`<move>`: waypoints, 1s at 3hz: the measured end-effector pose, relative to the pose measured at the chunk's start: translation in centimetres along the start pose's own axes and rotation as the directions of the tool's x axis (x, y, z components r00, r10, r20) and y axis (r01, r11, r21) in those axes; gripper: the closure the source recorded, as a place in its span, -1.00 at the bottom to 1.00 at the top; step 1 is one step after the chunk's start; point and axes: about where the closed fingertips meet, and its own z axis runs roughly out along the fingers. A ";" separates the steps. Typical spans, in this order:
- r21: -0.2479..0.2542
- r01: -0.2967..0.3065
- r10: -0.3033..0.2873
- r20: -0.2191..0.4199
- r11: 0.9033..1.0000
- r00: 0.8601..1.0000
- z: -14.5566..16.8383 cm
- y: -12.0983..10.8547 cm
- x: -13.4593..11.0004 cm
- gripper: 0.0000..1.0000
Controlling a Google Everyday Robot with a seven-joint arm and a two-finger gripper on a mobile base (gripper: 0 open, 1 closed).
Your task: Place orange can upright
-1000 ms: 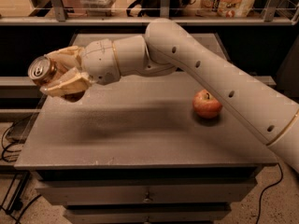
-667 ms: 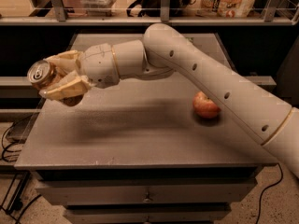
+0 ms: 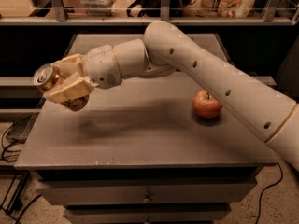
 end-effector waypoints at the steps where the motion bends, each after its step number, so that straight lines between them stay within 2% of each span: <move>1: -0.008 -0.042 0.042 -0.010 0.999 0.999 0.1 0.2 0.5 1.00; 3: -0.021 -0.120 0.121 0.031 0.993 0.992 0.7 0.6 2.2 1.00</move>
Offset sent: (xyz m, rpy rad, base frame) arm 0.0006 -0.0007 -0.0257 -0.0070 0.1409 0.0006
